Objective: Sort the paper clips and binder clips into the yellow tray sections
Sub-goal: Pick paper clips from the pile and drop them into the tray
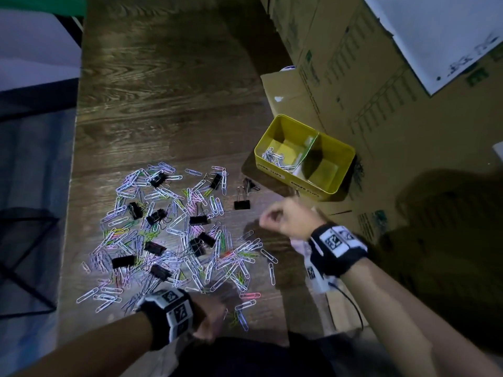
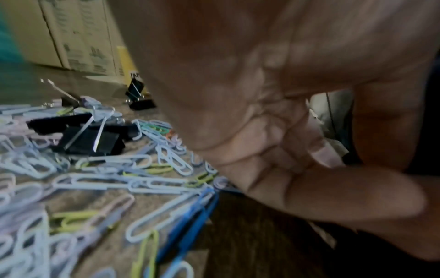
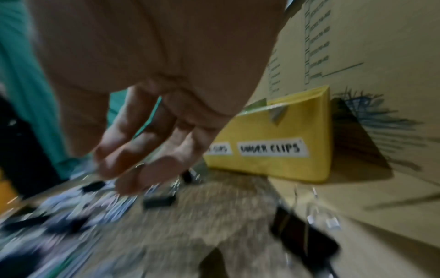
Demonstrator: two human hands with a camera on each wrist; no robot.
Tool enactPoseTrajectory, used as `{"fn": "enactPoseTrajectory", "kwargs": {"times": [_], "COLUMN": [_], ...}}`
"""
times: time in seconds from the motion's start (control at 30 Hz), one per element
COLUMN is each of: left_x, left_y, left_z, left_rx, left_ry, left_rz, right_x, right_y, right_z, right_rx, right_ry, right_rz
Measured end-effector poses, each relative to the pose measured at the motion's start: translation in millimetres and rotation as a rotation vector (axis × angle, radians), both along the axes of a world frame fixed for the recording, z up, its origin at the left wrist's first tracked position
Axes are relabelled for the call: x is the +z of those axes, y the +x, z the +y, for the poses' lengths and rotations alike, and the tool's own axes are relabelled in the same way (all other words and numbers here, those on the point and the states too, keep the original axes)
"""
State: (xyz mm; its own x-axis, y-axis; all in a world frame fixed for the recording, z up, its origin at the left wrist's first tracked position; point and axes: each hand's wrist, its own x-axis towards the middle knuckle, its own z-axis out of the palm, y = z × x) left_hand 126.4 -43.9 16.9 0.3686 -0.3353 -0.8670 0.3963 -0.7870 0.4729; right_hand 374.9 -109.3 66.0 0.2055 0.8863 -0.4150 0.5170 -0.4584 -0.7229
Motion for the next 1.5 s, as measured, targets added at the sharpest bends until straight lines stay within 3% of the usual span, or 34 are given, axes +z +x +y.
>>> {"fn": "enactPoseTrajectory", "kwargs": {"times": [0.1,0.17,0.27,0.43,0.57,0.67,0.8,1.0,1.27,1.5], "left_x": [-3.5,-11.3,-22.1,-22.9,-26.0,-18.2,-12.3,-31.6,-35.8,-40.2], "left_y": [1.6,6.0,13.5,14.5,3.5,1.0,8.4,8.5,5.0,0.0], "left_z": [-6.5,-8.5,-3.9,12.2,23.4,12.8,-4.5,-1.5,16.9,22.4], "left_rx": [0.057,0.131,0.338,0.488,0.418,0.233,0.195,0.396,0.482,0.367], "left_ry": [-0.055,-0.011,0.021,0.085,0.302,0.45,0.54,0.468,0.354,0.413], "left_rz": [-0.092,-0.212,-0.342,-0.475,-0.723,-0.614,-0.52,-0.661,-0.782,-0.713], "right_x": [-27.4,-44.2,-62.3,-79.2,-65.8,-60.6,-65.7,-75.0,-83.8,-80.7], "right_y": [-40.8,-69.7,-105.2,-115.1,-100.0,-104.3,-125.4,-136.4,-119.2,-108.8], "right_z": [-28.7,-45.8,-62.8,-64.7,-65.9,-67.6,-64.7,-59.7,-55.4,-57.9], "right_rx": [0.258,0.337,0.413,0.134,-0.012,-0.019,0.017,-0.002,-0.003,-0.095], "right_ry": [-0.283,-0.493,-0.66,-0.459,-0.246,-0.244,-0.346,-0.256,-0.149,-0.101], "right_rz": [0.197,0.35,0.414,0.396,-0.024,-0.329,-0.493,-0.388,-0.318,-0.276]}}
